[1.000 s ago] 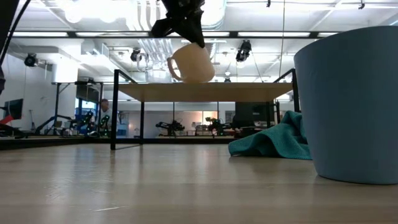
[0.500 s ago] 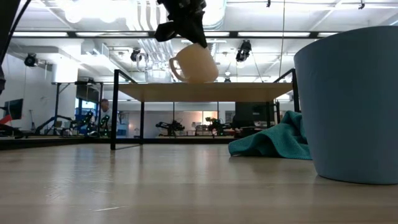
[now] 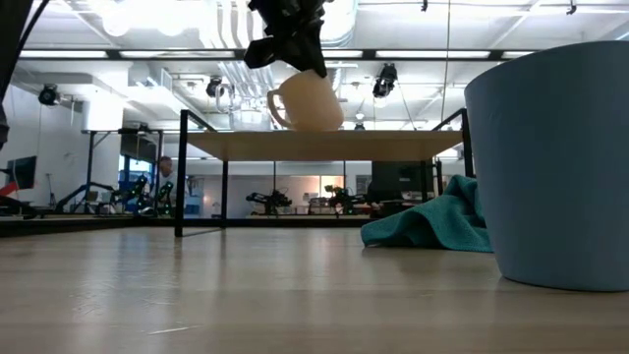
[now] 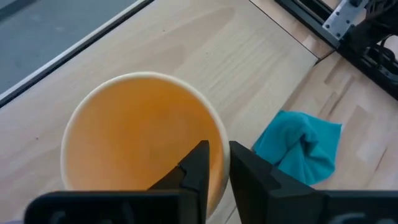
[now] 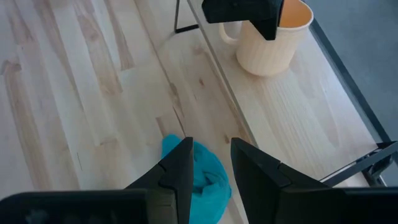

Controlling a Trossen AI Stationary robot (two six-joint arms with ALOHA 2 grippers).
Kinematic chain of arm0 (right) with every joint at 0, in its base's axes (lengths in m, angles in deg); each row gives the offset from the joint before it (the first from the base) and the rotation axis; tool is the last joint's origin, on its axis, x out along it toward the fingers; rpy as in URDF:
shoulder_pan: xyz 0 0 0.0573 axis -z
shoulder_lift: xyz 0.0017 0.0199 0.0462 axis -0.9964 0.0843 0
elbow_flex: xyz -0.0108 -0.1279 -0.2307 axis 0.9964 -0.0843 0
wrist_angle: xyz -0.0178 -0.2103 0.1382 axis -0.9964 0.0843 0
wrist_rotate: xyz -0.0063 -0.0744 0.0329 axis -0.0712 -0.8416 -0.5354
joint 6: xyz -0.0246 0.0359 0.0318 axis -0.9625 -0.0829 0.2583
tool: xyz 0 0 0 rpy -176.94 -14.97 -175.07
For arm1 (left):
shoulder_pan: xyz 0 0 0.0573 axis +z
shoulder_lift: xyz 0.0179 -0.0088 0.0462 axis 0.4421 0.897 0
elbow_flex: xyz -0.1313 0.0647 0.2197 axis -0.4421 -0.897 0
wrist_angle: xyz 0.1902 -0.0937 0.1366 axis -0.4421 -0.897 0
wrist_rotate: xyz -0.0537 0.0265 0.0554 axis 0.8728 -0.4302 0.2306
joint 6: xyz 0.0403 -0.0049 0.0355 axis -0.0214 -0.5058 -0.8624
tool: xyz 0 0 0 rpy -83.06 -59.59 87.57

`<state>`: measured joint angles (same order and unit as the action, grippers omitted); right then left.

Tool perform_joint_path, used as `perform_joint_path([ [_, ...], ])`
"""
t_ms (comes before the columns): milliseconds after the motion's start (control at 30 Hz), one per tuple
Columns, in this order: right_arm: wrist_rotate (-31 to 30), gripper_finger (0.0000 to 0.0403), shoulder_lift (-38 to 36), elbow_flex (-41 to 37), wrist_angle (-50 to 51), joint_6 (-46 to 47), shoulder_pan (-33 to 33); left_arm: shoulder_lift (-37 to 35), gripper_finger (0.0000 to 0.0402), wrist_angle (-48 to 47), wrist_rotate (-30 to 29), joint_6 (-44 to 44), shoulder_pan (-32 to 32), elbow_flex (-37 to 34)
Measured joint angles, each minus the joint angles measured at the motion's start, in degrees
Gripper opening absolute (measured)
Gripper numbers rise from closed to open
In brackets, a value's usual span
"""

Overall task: Stack small to large cups/mugs on shelf
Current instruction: Put the orange mug on the shelf, then put the blue mug on the shelf

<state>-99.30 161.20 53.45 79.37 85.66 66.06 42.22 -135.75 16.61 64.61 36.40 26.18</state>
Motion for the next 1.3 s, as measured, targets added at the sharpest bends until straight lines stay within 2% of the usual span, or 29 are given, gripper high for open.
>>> perform_joint_path([
  [167,0.0,0.0102,0.0,0.0,0.0,0.0,0.0,0.0,0.006,0.0,0.0,0.0,0.0,0.0],
  [533,0.0,0.0102,0.0,0.0,0.0,0.2,0.0,0.0,0.0061,4.8,0.0,0.0,0.1,0.0],
  [767,0.0,0.0102,0.0,0.0,0.0,0.2,0.0,0.0,0.0061,6.1,0.7,-3.1,0.4,0.0],
  [933,0.0,0.0102,0.0,0.0,0.0,-1.8,0.0,0.0,0.0061,10.3,7.1,-7.5,0.3,0.8],
  [1100,1.0,0.0102,-0.3,0.0,0.0,-3.3,0.0,-1.0,0.0061,9.8,14.3,-14.1,0.1,2.3],
  [1300,4.1,0.0102,-0.7,0.0,0.0,-2.7,-0.4,-7.1,0.0061,9.3,22.5,-19.3,0.0,2.6],
])
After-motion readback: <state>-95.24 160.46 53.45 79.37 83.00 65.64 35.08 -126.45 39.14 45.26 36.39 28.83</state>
